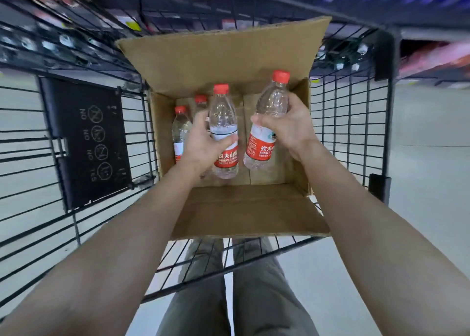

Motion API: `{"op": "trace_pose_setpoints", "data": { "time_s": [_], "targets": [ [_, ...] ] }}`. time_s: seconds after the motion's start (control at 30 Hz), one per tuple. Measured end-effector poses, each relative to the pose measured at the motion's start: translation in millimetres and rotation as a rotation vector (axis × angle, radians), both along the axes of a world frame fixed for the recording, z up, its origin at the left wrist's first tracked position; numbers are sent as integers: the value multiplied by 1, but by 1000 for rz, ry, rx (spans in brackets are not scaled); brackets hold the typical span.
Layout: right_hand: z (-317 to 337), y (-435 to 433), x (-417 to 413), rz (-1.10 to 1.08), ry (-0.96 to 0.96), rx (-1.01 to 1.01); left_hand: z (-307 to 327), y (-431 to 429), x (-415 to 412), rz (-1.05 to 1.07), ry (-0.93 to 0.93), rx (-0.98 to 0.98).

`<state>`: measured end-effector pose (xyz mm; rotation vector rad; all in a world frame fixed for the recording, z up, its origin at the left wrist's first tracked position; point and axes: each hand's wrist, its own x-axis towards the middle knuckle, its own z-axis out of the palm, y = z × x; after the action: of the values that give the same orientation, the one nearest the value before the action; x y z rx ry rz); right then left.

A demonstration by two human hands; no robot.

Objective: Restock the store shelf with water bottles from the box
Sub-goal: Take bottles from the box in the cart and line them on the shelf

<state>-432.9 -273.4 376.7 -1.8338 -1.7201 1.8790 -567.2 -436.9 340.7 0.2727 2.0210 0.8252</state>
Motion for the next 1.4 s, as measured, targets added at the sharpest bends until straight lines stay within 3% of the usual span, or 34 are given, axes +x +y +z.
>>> {"op": "trace_pose_setpoints", "data": {
  "time_s": [0.6, 0.9, 1.1, 1.4],
  "targets": [
    [295, -86, -71, 125, 249, 493, 308, -61, -89, -90, 456, 472],
    [460, -150, -81, 332, 383, 719, 470, -151, -85, 57, 646, 600],
    [545, -212, -67, 395, 551, 724, 566, -230, -57, 108, 824, 643],
    [600, -318, -55, 503, 661, 710, 638, -366, -14, 236, 841, 656]
  ]
}}
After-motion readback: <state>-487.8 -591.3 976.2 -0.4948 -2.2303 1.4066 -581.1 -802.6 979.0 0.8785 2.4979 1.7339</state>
